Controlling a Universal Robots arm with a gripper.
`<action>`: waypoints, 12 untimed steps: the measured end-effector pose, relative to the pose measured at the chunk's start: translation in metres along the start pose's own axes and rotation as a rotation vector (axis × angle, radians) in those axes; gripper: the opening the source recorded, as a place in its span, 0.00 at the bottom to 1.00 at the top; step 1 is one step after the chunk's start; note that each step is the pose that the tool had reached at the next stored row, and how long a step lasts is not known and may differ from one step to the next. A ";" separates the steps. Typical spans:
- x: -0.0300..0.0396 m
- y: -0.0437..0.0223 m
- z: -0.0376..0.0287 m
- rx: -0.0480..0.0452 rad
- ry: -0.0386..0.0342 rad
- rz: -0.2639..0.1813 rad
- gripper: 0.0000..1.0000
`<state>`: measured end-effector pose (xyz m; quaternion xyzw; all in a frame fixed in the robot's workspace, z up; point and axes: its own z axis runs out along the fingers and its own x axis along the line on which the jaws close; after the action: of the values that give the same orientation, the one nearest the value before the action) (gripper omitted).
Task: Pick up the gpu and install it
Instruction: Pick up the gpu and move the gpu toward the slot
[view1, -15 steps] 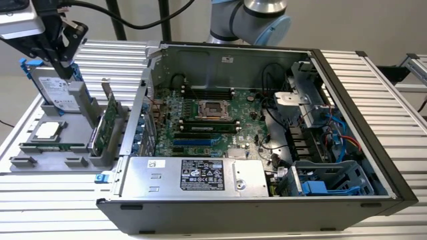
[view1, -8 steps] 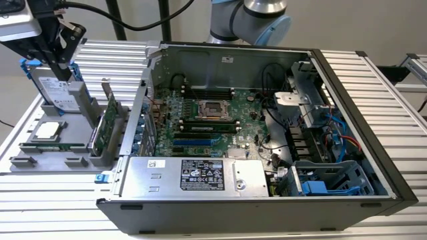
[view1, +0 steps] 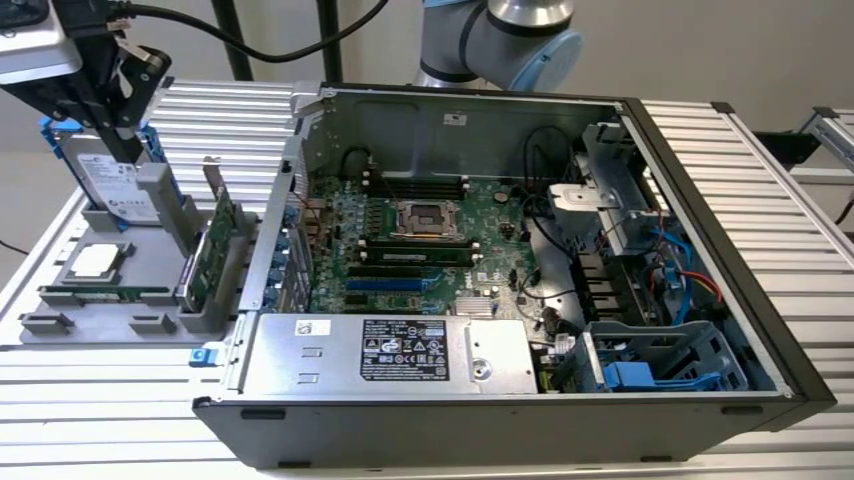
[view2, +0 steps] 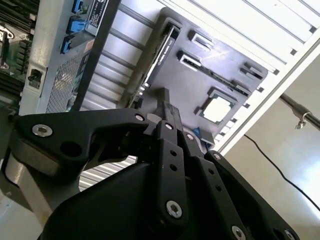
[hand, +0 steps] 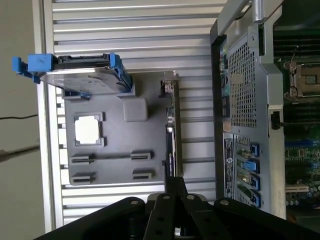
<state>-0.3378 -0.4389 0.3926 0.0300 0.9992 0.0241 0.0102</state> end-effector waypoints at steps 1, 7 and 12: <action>0.0000 -0.0002 0.0000 0.0000 0.0000 0.000 0.00; 0.0000 -0.0005 0.0000 0.0000 0.0000 0.000 0.00; 0.0000 -0.0005 0.0000 0.0000 0.0000 0.000 0.00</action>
<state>-0.3378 -0.4394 0.3926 0.0300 0.9992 0.0241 0.0102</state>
